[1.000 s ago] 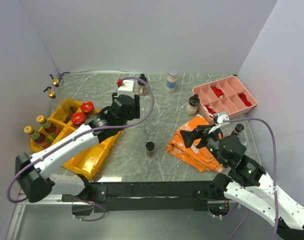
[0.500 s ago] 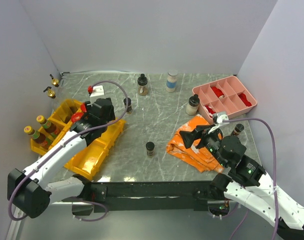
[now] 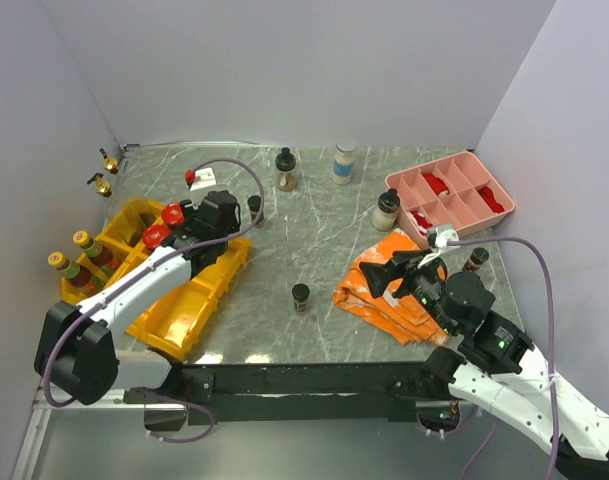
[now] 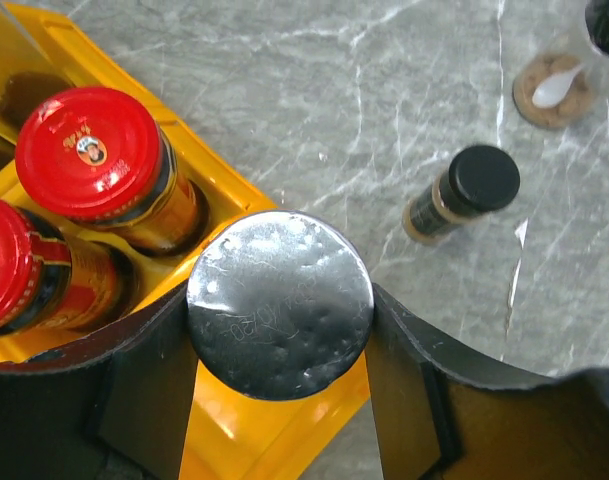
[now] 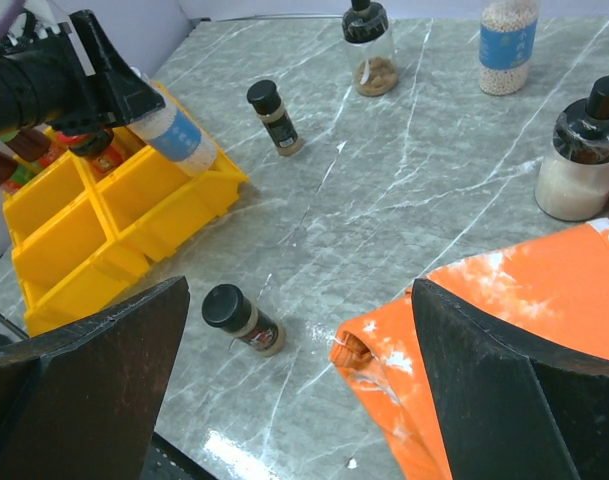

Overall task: Organize the condiment bottles
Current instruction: Place the bottle in the storage box, then pick up the bottle from the center of the board, then place the bottle at the center of the board, then pick up the bottle from the center of the board.

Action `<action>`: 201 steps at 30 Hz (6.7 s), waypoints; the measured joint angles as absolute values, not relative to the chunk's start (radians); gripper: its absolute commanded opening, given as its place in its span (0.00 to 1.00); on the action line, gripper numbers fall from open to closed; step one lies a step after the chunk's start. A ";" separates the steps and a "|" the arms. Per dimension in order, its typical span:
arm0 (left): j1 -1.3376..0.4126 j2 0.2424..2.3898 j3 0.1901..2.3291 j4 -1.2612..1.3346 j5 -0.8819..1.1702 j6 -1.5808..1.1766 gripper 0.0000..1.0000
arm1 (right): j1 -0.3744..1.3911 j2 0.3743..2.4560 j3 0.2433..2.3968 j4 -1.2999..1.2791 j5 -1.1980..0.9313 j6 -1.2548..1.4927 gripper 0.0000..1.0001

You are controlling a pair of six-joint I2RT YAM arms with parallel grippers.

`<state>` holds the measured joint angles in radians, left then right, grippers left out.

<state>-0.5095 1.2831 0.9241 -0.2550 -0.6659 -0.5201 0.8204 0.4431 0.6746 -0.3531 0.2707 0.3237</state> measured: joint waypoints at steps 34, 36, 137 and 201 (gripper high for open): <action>-0.481 1.238 0.873 -0.310 -0.637 -0.543 0.01 | 0.820 0.420 0.675 -0.354 0.244 0.344 1.00; -0.481 1.255 0.870 -0.302 -0.636 -0.543 0.11 | 0.820 0.414 0.675 -0.354 0.244 0.344 1.00; -0.400 0.770 0.870 -0.251 0.029 -0.327 0.97 | 0.654 1.467 1.119 0.075 0.086 0.118 0.49; -0.410 0.902 1.055 -0.687 -0.034 -0.359 0.95 | 1.230 0.900 0.771 -0.105 0.573 0.271 1.00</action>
